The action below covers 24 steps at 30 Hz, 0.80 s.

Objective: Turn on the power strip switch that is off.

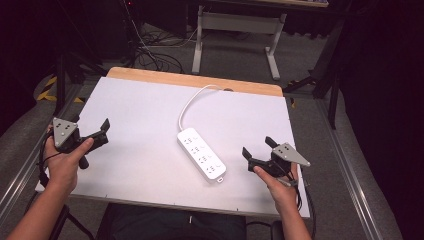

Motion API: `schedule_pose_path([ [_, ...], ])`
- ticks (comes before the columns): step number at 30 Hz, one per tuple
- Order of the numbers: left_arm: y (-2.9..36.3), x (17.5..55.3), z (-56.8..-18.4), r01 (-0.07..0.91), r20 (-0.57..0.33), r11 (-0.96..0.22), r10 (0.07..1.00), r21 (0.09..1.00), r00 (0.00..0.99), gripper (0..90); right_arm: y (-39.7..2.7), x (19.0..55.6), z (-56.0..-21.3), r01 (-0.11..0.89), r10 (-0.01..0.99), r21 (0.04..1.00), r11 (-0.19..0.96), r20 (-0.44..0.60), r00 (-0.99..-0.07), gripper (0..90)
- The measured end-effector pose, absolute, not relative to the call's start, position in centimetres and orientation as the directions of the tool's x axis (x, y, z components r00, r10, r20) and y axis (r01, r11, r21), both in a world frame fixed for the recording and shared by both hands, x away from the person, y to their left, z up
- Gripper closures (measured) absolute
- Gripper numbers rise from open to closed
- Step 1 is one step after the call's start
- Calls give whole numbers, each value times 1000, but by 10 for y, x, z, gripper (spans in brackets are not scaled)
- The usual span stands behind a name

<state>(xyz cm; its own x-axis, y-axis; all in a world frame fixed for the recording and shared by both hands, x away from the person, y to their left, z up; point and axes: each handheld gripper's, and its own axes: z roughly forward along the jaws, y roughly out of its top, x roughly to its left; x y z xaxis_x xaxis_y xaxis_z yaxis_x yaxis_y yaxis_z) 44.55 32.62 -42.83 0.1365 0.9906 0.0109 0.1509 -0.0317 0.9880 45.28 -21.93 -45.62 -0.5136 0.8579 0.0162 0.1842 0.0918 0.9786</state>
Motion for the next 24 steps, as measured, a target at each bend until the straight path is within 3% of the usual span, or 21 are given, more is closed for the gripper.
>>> schedule_pose_path([
  [14, 324, 448, -428, 155, 11, -35, 988, 987, 151, 63, -223, 449, -456, 185, 863, 979, 89, 17, -505, 81],
  [19, 324, 448, -428, 157, 11, -35, 988, 987, 154, 63, -223, 449, -456, 195, 855, 977, 83, 31, -518, 156],
  [24, 324, 448, -428, 157, 11, -36, 988, 987, 157, 65, -225, 449, -456, 235, 835, 970, 58, 81, -544, 312],
])
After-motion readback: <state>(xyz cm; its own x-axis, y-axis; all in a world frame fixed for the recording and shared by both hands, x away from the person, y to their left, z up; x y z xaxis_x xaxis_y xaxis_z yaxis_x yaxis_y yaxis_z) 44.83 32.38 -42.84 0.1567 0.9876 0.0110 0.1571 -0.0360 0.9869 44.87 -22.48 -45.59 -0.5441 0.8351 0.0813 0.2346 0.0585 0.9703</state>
